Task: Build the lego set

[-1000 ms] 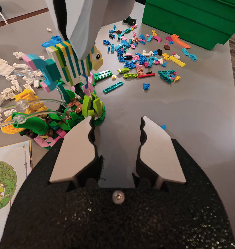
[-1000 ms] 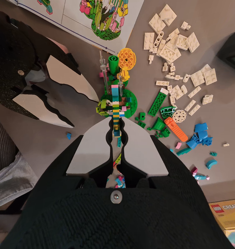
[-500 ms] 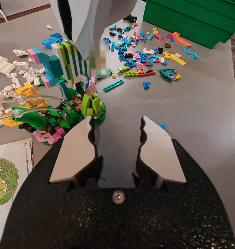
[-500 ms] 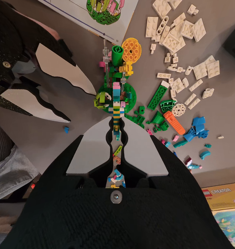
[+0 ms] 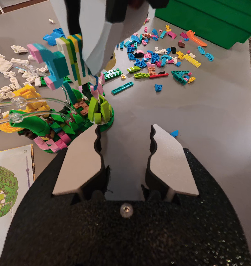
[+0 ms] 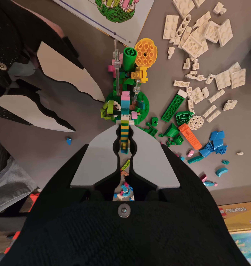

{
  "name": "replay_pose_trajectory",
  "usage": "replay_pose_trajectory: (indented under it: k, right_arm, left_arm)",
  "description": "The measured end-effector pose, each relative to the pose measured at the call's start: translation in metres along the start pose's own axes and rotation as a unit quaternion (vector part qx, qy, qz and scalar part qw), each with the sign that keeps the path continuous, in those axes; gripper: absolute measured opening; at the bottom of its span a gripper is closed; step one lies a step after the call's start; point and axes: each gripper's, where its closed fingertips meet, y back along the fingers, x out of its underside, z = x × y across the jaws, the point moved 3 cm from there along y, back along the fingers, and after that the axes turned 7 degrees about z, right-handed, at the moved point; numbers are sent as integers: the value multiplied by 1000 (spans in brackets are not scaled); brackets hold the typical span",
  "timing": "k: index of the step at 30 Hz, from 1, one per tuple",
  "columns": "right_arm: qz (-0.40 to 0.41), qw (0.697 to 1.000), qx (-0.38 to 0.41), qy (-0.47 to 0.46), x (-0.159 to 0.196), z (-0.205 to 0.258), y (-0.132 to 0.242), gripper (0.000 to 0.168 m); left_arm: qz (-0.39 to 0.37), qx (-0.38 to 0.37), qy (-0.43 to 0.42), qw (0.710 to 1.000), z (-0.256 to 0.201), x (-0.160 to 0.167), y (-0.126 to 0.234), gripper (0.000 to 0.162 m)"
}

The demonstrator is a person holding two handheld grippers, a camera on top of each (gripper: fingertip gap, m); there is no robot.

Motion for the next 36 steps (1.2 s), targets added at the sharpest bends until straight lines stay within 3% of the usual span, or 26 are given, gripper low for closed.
replay_pose_trajectory:
  k: [10, 16, 22, 36]
  right_arm:
    - [8, 999, 8, 31, -7, -3, 3, 7]
    - [25, 998, -10, -59, -10, -4, 2, 6]
    - [44, 999, 19, -1, -10, -2, 1, 6]
    - [90, 996, 19, -21, -11, -5, -1, 7]
  left_arm:
    - [18, 2, 12, 1000, 2, 3, -4, 67]
    - [30, 4, 30, 999, 6, 3, -8, 70]
    - [38, 4, 29, 999, 6, 4, -10, 70]
    - [35, 6, 35, 999, 6, 3, -9, 70]
